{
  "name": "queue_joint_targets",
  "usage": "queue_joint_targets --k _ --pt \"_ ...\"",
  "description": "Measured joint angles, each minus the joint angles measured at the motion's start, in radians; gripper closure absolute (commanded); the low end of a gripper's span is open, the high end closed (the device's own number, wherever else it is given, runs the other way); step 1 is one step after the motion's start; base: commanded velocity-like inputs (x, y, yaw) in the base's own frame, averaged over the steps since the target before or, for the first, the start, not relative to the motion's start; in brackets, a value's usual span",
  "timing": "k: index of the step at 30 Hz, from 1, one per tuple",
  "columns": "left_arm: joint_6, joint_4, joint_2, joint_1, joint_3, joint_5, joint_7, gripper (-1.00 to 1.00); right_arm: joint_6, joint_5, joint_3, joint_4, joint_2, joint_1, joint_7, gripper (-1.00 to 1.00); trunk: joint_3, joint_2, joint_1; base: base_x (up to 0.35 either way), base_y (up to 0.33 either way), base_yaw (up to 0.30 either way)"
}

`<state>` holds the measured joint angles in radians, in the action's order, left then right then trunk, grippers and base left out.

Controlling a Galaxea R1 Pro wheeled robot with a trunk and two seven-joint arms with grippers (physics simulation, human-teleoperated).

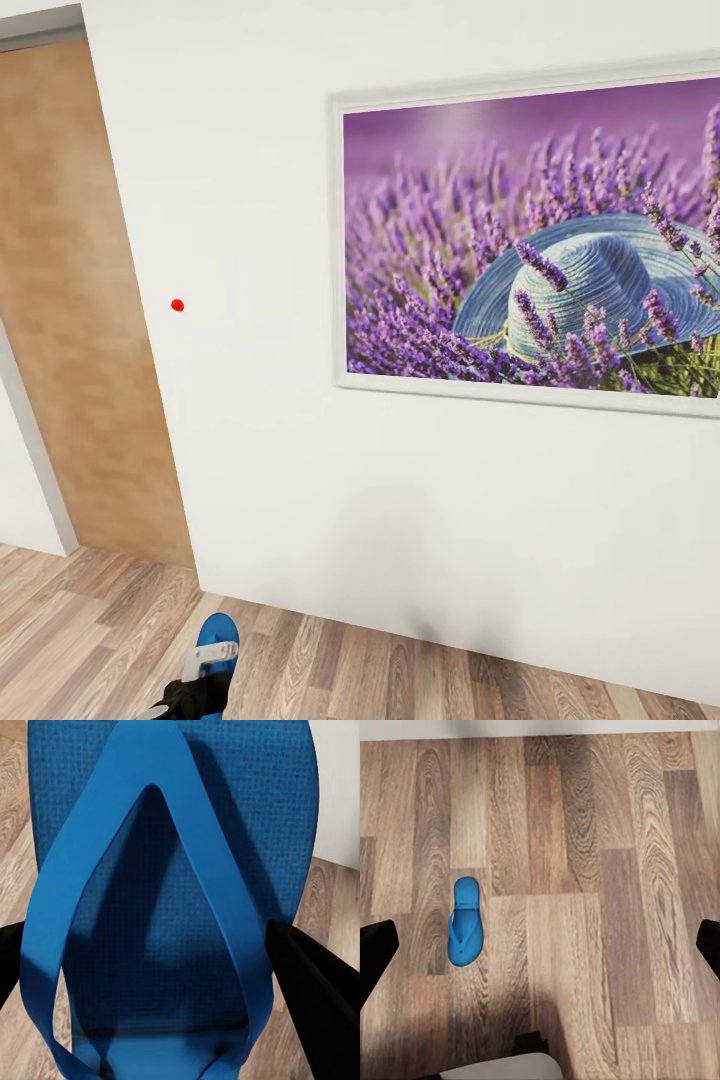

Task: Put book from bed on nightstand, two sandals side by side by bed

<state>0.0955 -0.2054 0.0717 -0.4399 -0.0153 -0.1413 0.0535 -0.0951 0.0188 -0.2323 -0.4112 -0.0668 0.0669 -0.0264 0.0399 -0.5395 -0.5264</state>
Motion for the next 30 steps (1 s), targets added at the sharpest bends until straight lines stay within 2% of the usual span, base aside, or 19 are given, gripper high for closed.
queue_joint_targets --k 7,11,13,18,21,25,30 --pt "0.0 0.0 0.0 0.0 0.0 -0.001 0.0 1.0 -0.011 -0.001 0.009 0.004 0.006 0.0 -0.008 -1.0 0.0 0.0 0.0 0.0 0.0 0.0" --pt "0.0 0.0 0.0 0.0 0.0 0.0 0.0 1.0 -0.007 -0.005 0.027 0.006 0.051 0.033 -0.014 -1.0 0.0 0.0 0.0 0.0 0.0 0.0" --pt "0.0 0.0 -0.001 0.0 0.0 0.0 0.0 1.0 -0.002 -0.007 0.036 0.008 0.062 0.049 -0.014 -1.0 0.0 0.0 0.0 0.0 0.0 0.0" --pt "0.0 0.0 -0.001 0.0 0.0 0.0 0.0 1.0 0.094 -0.025 0.118 0.029 0.102 0.121 -0.008 -1.0 0.0 0.0 0.0 0.0 0.0 0.0" --pt "0.0 0.0 -0.001 0.0 0.0 0.0 0.001 1.0 0.156 -0.03 0.154 0.037 0.123 0.145 -0.008 -1.0 0.0 0.0 0.0 0.0 0.0 0.0" --pt "0.0 0.0 -0.001 0.0 0.0 0.0 0.001 1.0 0.202 -0.033 0.179 0.037 0.146 0.162 -0.014 -1.0 0.0 0.0 0.0 0.0 0.0 0.0" --pt "-0.001 0.0 0.0 0.0 0.0 -0.001 0.001 1.0 0.217 -0.031 0.181 0.036 0.152 0.167 -0.017 -1.0 0.0 0.0 0.0 0.0 0.0 0.0"
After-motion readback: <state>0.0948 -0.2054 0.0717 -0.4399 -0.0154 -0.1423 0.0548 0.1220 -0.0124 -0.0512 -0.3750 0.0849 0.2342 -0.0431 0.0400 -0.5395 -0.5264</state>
